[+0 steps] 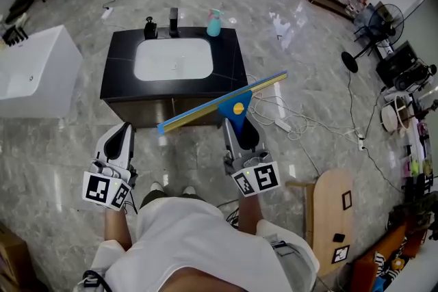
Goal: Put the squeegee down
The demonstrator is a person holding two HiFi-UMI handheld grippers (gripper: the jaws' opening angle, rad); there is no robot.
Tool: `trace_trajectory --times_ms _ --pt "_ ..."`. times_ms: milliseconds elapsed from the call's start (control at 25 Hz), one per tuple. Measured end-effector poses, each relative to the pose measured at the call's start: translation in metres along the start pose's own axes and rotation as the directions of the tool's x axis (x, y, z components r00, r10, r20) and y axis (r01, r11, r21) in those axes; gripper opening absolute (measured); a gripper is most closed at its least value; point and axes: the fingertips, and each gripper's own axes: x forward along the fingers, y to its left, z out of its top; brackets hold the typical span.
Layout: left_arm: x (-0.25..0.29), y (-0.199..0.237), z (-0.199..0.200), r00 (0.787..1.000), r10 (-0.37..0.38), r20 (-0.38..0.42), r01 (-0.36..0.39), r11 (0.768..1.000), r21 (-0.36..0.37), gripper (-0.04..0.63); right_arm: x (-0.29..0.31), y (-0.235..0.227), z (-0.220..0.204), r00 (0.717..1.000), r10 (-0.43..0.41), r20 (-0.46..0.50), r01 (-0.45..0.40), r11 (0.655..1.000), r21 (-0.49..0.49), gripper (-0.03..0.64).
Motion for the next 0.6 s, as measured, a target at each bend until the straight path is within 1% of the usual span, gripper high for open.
trace_trajectory --times_ms 200,360,600 --pt "0.021 0.01 -0.002 1.0 0.01 0.002 -0.01 1.0 -0.009 0.006 0.016 -0.018 -0.006 1.0 0.003 0.0 -0.003 1.0 0.021 0.149" --pt "0.043 0.024 -0.005 1.0 0.0 0.003 0.0 1.0 -0.014 0.006 0.034 -0.03 -0.013 1.0 -0.007 -0.006 0.007 1.0 0.023 0.149" --pt "0.082 0.069 -0.009 0.999 -0.034 0.01 0.034 0.999 -0.028 0.006 0.088 -0.035 -0.021 1.0 -0.023 0.006 0.023 0.999 0.024 0.149"
